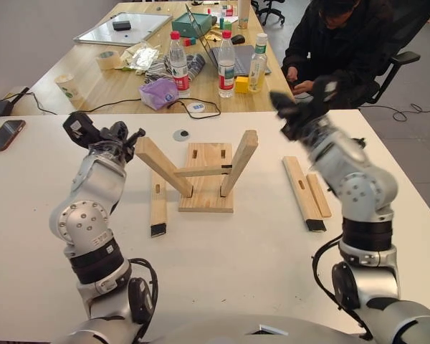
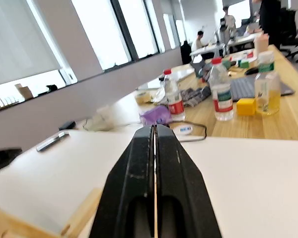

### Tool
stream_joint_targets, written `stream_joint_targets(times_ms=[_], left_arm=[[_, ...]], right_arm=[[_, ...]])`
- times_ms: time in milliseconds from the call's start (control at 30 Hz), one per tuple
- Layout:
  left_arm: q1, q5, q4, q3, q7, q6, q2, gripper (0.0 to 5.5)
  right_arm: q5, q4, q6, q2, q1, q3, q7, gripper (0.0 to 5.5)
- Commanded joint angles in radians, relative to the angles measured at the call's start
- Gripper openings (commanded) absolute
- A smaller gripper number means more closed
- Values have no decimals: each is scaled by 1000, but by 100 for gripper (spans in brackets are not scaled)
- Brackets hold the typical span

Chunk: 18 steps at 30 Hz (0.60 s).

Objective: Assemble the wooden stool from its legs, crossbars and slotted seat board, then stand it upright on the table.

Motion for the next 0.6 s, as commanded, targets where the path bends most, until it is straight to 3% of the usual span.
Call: stream_joint_targets(times_ms=[33,333,600], left_arm=[[-43,37,6,-51,46,5,-50,0],[-77,87,15,-149,37,31,-146,0],[-153,141,137,-193,-70,22,-157,0]], right_arm=[[-47,-103,64,45,47,122,-13,3],[-84,-231,166,57,68,264,19,3],[-62,-271,259,29,60,292,125,3]])
